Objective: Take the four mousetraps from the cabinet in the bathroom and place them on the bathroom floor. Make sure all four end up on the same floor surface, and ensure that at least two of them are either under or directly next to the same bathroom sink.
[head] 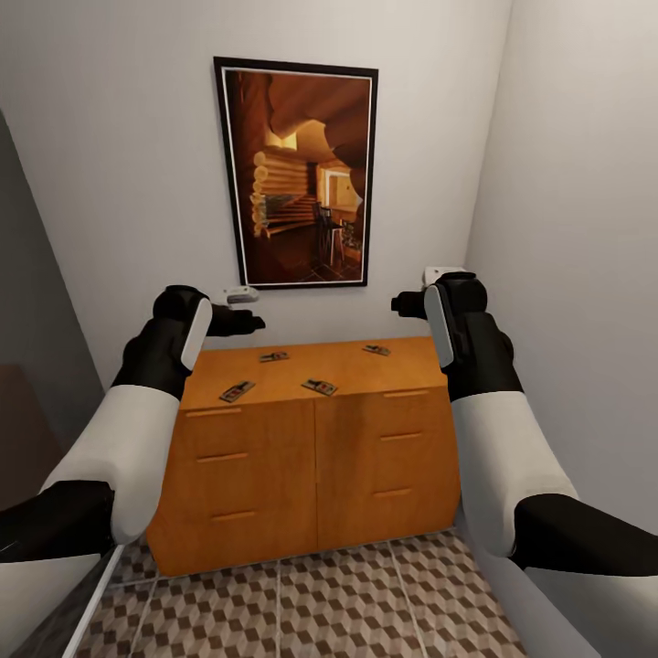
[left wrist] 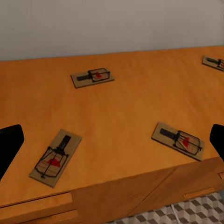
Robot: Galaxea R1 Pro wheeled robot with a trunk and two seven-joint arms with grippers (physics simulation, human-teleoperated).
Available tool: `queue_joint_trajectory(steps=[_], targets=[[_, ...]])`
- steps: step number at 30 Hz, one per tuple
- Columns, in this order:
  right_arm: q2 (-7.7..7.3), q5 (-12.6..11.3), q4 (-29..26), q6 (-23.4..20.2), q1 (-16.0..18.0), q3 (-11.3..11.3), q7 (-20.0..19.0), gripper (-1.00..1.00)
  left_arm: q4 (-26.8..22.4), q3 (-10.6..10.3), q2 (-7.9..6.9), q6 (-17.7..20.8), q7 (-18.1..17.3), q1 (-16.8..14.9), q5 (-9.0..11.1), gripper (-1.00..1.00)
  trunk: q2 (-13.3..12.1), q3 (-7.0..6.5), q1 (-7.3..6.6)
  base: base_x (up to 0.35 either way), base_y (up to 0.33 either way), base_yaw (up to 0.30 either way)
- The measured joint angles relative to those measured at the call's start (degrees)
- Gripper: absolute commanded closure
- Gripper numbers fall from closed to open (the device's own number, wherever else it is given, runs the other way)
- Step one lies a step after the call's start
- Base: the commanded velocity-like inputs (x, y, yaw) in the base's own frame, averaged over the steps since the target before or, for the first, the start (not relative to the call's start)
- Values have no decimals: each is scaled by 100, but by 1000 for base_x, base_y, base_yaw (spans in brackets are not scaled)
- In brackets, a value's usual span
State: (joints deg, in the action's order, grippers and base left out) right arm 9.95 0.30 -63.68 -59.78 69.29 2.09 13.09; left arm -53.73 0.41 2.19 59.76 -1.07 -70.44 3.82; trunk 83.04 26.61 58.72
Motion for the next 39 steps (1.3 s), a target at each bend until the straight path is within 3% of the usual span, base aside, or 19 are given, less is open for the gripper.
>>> queue_joint_trajectory(steps=[9,13,24,26,30,39], targets=[[0,-57,90,0,0,-18,-24,-100,92,-2,14,0,0,0,15,-100,0,0,1,15,0,0],[5,-158,274,3,0,-251,-137,-100,122,-2,16,0,-1,0,26,-100,0,0,1,3,0,0],[5,-1360,641,0,0,-2107,-1080,-100,400,-2,9,0,7,0,27,-100,0,0,1,0,0,0],[5,-1437,645,-1,0,-2279,-1132,-100,431,-2,9,0,7,0,25,-100,0,0,1,0,0,0],[5,-1527,653,-1,0,-2439,-1186,-100,463,-2,9,0,8,0,21,-100,0,0,1,0,0,0],[5,-1566,632,-1,0,-2513,-1160,-100,479,-2,9,0,4,0,20,-100,0,0,1,0,0,0]])
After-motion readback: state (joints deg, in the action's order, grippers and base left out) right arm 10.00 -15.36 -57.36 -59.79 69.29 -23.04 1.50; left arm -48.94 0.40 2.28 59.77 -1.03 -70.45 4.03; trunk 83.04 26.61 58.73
